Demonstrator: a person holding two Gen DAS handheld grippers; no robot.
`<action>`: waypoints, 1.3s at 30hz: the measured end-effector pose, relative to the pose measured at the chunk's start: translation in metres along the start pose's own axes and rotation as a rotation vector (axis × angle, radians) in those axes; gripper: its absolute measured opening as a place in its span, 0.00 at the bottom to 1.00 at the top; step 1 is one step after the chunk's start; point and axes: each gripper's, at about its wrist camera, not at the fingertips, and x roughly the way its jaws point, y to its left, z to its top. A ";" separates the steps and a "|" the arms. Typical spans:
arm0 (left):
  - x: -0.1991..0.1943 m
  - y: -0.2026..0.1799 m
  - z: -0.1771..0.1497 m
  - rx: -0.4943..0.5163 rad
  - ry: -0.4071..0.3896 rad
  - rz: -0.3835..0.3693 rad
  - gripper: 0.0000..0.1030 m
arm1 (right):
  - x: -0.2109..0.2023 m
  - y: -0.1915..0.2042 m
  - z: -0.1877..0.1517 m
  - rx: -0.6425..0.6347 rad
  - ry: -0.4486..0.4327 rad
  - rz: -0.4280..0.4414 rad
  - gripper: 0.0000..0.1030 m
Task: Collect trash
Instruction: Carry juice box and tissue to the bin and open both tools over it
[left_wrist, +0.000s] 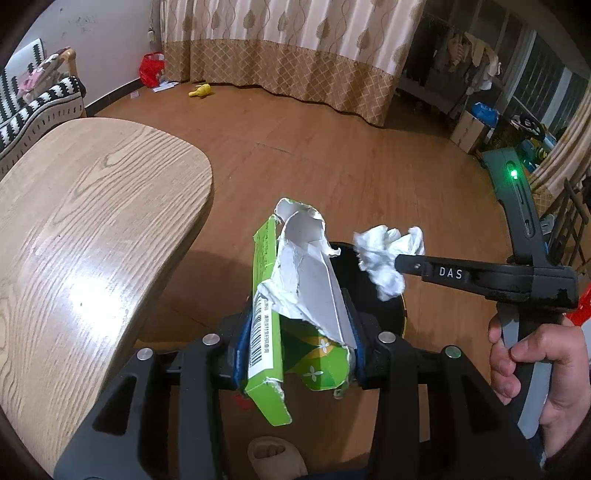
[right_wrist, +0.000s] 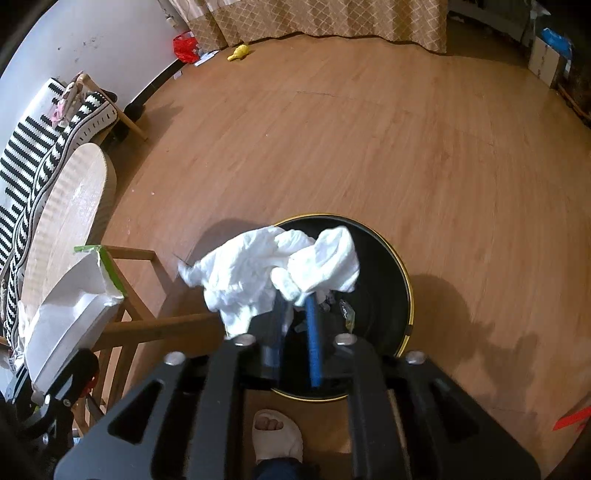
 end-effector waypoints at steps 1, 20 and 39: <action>0.001 -0.001 0.000 0.003 0.003 0.000 0.40 | -0.001 0.000 0.000 0.000 -0.003 0.001 0.64; 0.040 -0.021 0.004 0.035 0.081 -0.071 0.43 | -0.022 -0.015 0.005 0.059 -0.098 -0.035 0.68; 0.007 -0.001 0.008 -0.016 -0.028 -0.060 0.80 | -0.028 -0.014 0.002 0.059 -0.110 -0.023 0.68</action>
